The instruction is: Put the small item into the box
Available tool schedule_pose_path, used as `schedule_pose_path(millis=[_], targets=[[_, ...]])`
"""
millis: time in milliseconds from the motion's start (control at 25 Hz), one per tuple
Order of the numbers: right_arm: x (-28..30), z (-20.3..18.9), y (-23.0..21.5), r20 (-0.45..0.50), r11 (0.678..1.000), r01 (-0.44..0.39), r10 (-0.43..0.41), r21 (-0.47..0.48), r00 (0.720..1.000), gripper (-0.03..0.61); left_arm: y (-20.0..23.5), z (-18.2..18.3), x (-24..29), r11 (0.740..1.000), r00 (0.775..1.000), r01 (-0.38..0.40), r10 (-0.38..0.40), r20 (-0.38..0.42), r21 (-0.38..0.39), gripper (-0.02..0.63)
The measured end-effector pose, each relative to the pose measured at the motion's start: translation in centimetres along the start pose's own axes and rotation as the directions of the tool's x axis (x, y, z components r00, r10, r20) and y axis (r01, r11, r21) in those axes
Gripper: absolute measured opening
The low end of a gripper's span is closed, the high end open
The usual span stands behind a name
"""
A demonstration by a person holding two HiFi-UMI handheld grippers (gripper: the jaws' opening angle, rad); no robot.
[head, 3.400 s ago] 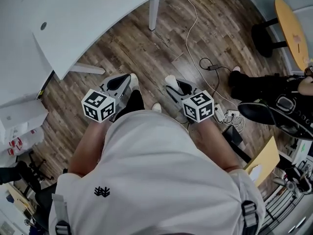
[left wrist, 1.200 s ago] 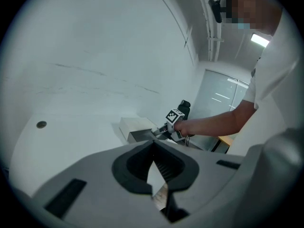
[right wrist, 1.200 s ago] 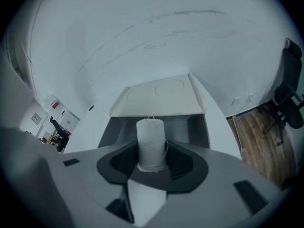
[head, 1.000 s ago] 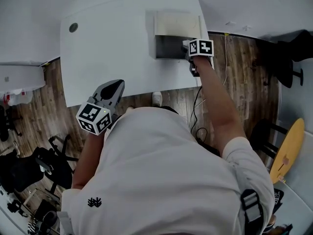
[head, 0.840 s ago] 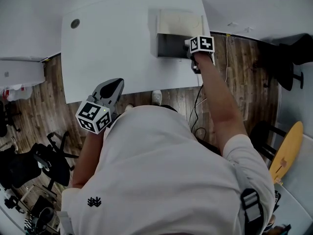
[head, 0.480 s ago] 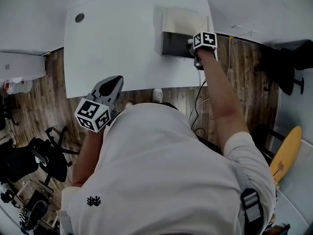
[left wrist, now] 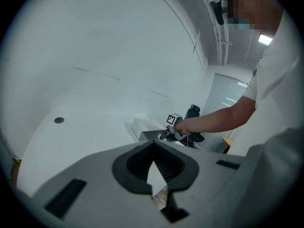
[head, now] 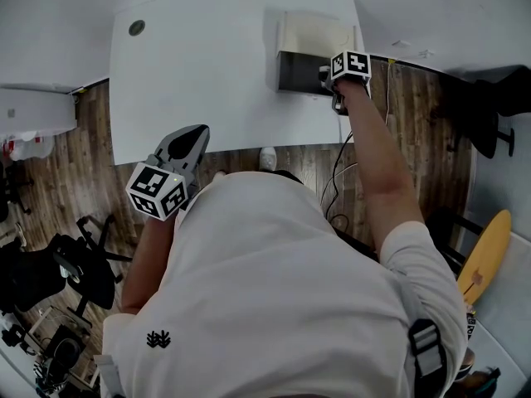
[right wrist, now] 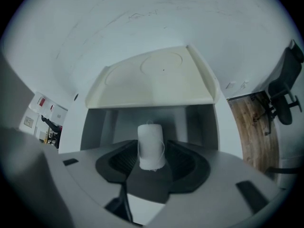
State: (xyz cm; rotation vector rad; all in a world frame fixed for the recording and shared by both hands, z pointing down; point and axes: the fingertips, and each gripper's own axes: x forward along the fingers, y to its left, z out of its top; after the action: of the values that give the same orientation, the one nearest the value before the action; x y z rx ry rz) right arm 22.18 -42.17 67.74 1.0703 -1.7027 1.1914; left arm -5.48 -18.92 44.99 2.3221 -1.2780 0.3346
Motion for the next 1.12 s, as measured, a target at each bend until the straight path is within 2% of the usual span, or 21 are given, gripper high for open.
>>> schedule_pose_path(millis=[440, 720, 960, 1120], targets=[[-1.4, 0.0, -0.2, 0.062, 0.999, 0.052, -0.052, -0.001, 0.997, 0.202, 0.5, -0.5, -0.9, 0.999, 0.999, 0.04, -0.04, -0.004, 0.016, 0.006], [-3.6, -0.5, 0.2, 0.122, 0.998, 0.059, -0.057, -0.012, 0.991, 0.202, 0.5, -1.0, -1.3, 0.996, 0.996, 0.085, -0.085, -0.006, 0.03, 0.008], [-6.5, -2.3, 1.5, 0.198, 0.997, 0.073, -0.065, -0.035, 0.978, 0.199, 0.1, -1.4, -1.9, 0.988, 0.989, 0.15, -0.15, -0.015, 0.047, 0.008], [-8.0, -4.8, 2.0, 0.234, 0.993, 0.105, -0.091, -0.047, 0.968, 0.179, 0.0, -2.1, -2.6, 0.981, 0.982, 0.186, -0.185, -0.029, 0.062, 0.008]])
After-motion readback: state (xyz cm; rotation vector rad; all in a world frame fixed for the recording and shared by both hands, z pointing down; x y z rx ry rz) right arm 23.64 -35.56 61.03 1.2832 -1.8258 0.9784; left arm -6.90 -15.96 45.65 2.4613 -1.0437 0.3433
